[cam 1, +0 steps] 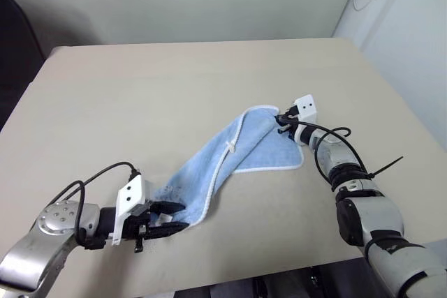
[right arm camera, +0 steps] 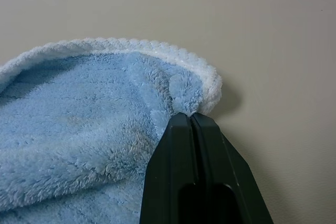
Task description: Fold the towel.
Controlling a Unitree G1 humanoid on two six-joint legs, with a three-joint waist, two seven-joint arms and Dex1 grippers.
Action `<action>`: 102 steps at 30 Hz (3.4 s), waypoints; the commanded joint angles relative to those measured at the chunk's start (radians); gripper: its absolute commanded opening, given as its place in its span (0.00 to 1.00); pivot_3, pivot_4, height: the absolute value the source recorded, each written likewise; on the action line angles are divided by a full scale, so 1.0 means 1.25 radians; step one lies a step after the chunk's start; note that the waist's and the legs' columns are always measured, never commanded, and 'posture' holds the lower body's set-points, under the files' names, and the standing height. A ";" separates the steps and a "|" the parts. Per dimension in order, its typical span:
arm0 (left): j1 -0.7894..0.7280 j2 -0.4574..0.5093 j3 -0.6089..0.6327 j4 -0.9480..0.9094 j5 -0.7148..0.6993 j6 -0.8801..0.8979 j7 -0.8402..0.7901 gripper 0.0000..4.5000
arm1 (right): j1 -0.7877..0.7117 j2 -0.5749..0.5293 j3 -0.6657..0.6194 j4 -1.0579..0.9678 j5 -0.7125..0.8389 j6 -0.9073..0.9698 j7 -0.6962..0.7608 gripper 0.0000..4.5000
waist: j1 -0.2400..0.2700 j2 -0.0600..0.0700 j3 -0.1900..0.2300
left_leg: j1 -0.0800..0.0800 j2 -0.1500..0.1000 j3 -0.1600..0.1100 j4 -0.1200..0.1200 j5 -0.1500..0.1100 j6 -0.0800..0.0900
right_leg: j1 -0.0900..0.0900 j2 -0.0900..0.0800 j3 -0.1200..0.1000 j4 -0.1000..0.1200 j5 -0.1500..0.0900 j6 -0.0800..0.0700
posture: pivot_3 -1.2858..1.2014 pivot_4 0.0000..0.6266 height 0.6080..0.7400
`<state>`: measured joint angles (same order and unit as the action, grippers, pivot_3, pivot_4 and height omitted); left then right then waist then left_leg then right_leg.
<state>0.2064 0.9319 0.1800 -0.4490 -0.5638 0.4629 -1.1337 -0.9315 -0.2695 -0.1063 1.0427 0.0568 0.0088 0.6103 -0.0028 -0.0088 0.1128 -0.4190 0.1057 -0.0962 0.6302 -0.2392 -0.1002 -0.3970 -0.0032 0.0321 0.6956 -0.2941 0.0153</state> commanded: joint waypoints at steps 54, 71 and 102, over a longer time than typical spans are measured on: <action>-0.294 -0.173 0.376 0.175 -0.418 0.200 0.325 0.00 | 0.161 -0.239 -0.104 -0.638 0.346 0.374 0.267 0.00 | -0.012 -0.001 0.001 | -0.007 -0.003 -0.001 0.000 0.008 -0.011 | -0.004 0.001 0.002 -0.014 0.001 0.005 | 0.52 0.24 1.00; -0.028 -0.275 0.409 0.099 -0.423 0.160 0.451 0.00 | 0.297 -0.317 -0.031 -0.670 0.332 0.450 0.310 0.00 | 0.006 -0.002 0.003 | 0.033 -0.006 0.007 -0.001 -0.003 0.009 | 0.032 0.014 0.020 -0.012 0.000 0.010 | 0.52 0.24 1.00; -0.636 -0.058 0.383 0.428 -0.344 0.148 0.459 0.00 | -0.151 -0.321 -0.073 -0.235 0.244 0.214 0.250 0.00 | 0.014 -0.002 0.004 | 0.024 -0.005 -0.001 -0.002 -0.004 0.001 | 0.015 0.016 0.028 -0.014 0.003 0.009 | 0.52 0.24 1.00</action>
<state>-0.5854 0.8301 0.6065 0.0744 -0.9957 0.6658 -0.5430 -1.1123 -0.6157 -0.1418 0.7301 0.3507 0.2945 0.9089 0.0152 -0.0107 0.1172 -0.3907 0.0993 -0.0974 0.6278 -0.2440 -0.0991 -0.3805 0.0165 0.0685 0.6773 -0.2902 0.0268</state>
